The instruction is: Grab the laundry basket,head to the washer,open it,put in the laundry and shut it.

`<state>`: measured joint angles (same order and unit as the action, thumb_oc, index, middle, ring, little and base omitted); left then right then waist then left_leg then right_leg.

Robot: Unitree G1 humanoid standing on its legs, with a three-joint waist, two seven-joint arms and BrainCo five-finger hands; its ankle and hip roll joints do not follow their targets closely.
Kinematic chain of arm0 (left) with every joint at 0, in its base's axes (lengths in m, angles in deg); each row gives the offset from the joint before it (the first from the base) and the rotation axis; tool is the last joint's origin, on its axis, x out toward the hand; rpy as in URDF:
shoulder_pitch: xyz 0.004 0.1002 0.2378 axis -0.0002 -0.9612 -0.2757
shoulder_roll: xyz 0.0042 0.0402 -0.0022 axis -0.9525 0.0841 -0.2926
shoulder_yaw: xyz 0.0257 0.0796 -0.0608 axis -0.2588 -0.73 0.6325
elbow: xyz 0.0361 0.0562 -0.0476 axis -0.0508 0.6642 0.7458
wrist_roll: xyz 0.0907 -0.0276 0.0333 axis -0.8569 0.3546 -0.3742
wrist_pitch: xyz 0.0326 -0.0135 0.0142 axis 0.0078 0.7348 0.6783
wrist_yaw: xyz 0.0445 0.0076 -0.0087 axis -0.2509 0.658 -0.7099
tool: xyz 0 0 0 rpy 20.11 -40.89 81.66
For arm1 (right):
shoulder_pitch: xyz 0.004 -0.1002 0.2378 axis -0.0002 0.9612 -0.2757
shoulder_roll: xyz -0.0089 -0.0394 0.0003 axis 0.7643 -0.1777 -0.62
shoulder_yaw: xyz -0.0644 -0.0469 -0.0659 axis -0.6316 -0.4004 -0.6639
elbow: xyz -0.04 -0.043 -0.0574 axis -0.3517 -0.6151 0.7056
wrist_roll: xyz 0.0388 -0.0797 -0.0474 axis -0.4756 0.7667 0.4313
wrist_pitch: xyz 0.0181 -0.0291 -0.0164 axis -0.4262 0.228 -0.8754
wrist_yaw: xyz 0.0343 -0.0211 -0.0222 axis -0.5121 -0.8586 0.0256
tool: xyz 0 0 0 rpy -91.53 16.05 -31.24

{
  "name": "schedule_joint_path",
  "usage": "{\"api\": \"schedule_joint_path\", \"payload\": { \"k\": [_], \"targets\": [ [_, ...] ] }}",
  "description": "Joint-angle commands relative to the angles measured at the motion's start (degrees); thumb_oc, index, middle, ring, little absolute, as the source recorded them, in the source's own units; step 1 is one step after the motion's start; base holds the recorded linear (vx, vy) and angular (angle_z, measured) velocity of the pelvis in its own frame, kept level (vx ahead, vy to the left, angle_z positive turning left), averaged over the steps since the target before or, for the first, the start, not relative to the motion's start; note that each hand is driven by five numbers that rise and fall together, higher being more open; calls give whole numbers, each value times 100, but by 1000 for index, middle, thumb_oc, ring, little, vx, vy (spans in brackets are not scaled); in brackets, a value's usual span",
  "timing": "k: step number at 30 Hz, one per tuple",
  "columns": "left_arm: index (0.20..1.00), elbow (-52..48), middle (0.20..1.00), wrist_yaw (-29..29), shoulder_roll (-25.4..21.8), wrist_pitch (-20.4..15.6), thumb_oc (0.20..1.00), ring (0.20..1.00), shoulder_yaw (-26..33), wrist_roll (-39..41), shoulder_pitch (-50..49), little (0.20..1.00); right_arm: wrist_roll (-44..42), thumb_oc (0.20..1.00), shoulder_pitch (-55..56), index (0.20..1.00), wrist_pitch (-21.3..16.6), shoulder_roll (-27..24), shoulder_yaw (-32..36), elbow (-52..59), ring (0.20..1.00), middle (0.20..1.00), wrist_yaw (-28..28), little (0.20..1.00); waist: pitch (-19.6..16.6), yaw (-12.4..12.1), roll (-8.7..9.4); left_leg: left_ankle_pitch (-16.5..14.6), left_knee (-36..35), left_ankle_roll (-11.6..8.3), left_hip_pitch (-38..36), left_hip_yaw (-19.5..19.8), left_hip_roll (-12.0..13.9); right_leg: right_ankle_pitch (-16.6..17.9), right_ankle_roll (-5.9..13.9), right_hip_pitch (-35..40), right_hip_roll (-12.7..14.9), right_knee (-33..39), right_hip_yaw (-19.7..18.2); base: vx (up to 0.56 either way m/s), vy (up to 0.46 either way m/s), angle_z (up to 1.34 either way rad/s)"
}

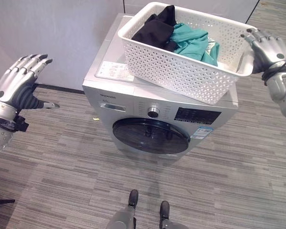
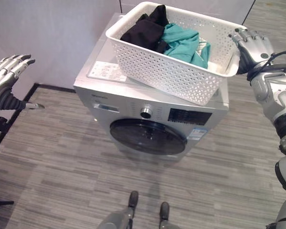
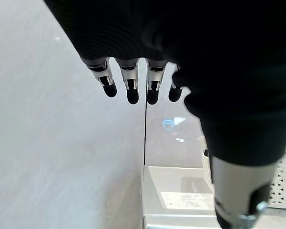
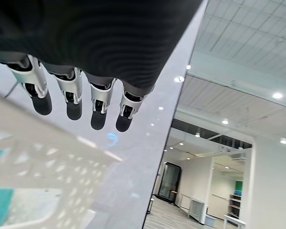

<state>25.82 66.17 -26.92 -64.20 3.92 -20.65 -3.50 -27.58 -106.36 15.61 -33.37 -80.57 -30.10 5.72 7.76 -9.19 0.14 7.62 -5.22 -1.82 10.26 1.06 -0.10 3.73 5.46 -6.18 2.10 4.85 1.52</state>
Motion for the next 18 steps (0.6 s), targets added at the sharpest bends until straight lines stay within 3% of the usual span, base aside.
{"api": "schedule_joint_path", "payload": {
  "k": [1, 5, 8, 9, 11, 14, 17, 18],
  "targets": [
    [1000, 8, 1000, -299, -252, -107, 1000, 1000, 276, -191, 112, 1000, -393, 1000, -206, 1000, 64, -171, 159, 451, 1000, 1000, 241, 1000, -267, -17, 186, -453, 22, -93, 30, 232, -98, -107, 544, 167, 629, 15, 204, 62, 14, 0],
    [1000, -2, 1000, -146, -173, -87, 1000, 1000, 391, -377, -64, 1000, -269, 1000, 457, 1000, 57, -357, 836, 1067, 1000, 1000, 403, 1000, -417, 97, 167, -587, 22, -58, -221, 214, -109, -177, 559, 411, 656, 15, 231, 85, 2, 0],
    [1000, 16, 1000, -33, 24, -62, 1000, 1000, 385, -392, -153, 1000, -1059, 1000, 988, 1000, -95, -35, 1790, 1258, 1000, 1000, 495, 1000, -537, 109, 161, -680, 22, -32, -435, 169, -105, -231, 574, 581, 681, 15, 235, 68, 2, -2],
    [1000, -14, 1000, 31, 35, -19, 1000, 1000, 431, -433, -198, 1000, -1708, 1000, 1269, 1000, -236, 273, 2383, 1405, 1000, 1000, 620, 1000, -589, 131, 106, -723, 22, -20, -528, 119, -96, -257, 576, 629, 685, 15, 208, 36, 15, -5],
    [1000, -6, 1000, 53, 5, -28, 1000, 1000, 436, -433, -223, 1000, -1938, 1000, 1554, 1000, -300, 421, 2720, 1521, 1000, 1000, 650, 1000, -599, 120, 123, -745, 23, -14, -586, 103, -90, -271, 572, 662, 688, 15, 189, 19, 8, -10],
    [1000, -13, 1000, 165, -101, -45, 1000, 1000, 524, -451, -295, 1000, -3189, 1000, 2772, 1000, -803, 1137, 4051, 2061, 1000, 1000, 760, 1000, -651, 214, -26, -804, 37, 12, -714, 15, -73, -307, 566, 719, 709, 15, 127, 0, 3, -12],
    [1000, -57, 1000, 355, -244, -88, 1000, 1000, 366, -496, -178, 1000, -3093, 1000, 3741, 1000, -796, 1215, 4681, 2300, 1000, 1000, 661, 1000, -678, 334, -141, -788, 28, 11, -742, -23, -86, -292, 581, 703, 736, 15, 92, -33, 13, -12],
    [1000, -28, 1000, 419, -210, -104, 1000, 1000, 301, -499, -72, 1000, -3093, 1000, 4138, 1000, -823, 1300, 4912, 2306, 1000, 1000, 670, 1000, -644, 472, -241, -770, 23, 10, -725, -56, -103, -270, 593, 655, 754, 15, 55, -55, 21, -9]
  ]
}}
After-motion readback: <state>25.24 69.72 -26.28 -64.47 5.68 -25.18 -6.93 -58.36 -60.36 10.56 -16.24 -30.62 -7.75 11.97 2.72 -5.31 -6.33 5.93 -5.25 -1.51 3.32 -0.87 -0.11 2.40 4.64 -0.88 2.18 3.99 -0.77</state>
